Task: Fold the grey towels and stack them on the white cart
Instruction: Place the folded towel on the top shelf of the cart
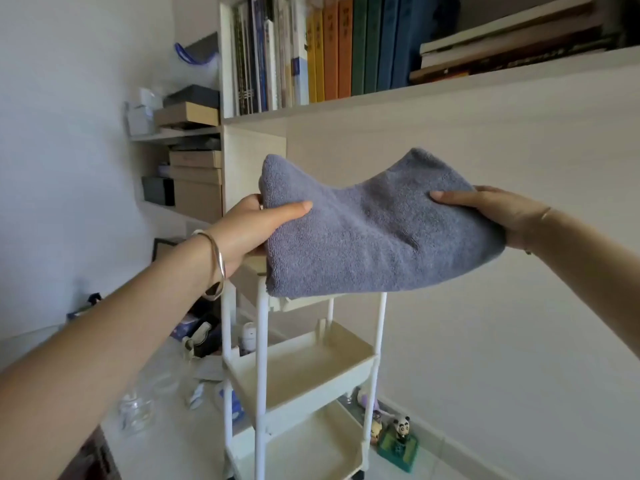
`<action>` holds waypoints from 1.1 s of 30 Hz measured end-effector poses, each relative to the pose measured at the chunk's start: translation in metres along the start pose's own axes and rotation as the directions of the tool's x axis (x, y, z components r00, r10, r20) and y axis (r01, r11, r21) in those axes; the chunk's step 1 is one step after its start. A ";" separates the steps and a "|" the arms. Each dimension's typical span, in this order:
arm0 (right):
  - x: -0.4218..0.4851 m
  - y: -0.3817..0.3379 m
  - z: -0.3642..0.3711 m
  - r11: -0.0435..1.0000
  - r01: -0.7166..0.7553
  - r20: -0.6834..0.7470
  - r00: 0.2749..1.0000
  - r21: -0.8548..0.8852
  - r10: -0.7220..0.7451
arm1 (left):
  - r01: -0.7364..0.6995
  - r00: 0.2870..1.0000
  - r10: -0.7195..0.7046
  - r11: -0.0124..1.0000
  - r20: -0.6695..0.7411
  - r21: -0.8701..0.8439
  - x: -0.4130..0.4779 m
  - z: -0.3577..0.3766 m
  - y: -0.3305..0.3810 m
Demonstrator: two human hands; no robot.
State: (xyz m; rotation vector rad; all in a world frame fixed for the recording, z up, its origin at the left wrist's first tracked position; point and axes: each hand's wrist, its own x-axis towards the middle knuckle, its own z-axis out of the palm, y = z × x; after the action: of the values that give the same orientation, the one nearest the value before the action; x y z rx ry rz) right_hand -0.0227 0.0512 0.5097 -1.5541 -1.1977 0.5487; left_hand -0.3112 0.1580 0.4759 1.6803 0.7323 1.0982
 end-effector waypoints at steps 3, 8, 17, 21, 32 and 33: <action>0.049 -0.015 0.010 1.000 0.022 0.085 0.996 -0.012 -0.021 | 0.028 0.998 -0.026 0.999 -0.057 0.040 0.021 -0.013 0.011; 0.105 -0.014 0.029 1.000 -0.001 0.200 0.980 -0.004 0.001 | 0.106 0.985 -0.099 0.993 -0.143 0.044 0.047 -0.020 0.005; 0.165 0.023 0.063 0.994 -0.092 0.349 0.931 -0.064 0.108 | 0.264 0.949 -0.241 0.960 -0.201 0.094 0.079 -0.023 -0.031; 0.174 0.041 0.078 0.984 -0.109 0.389 0.908 -0.139 0.156 | 0.298 0.936 -0.259 0.943 -0.239 0.147 0.088 -0.026 -0.051; 0.182 0.050 0.091 0.796 0.261 0.181 0.965 -0.546 -0.192 | 0.210 0.960 0.020 0.608 -0.280 0.766 0.092 -0.028 -0.045; 0.177 0.049 0.091 0.738 0.370 0.153 0.925 -0.565 -0.346 | 0.134 0.963 0.132 0.525 -0.236 0.840 0.087 -0.025 -0.037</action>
State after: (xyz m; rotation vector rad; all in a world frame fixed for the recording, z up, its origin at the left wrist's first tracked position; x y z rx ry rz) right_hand -0.0075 0.2526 0.4745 -1.7466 -1.7618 -0.0744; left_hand -0.2968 0.2551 0.4732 2.3537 1.6696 1.0302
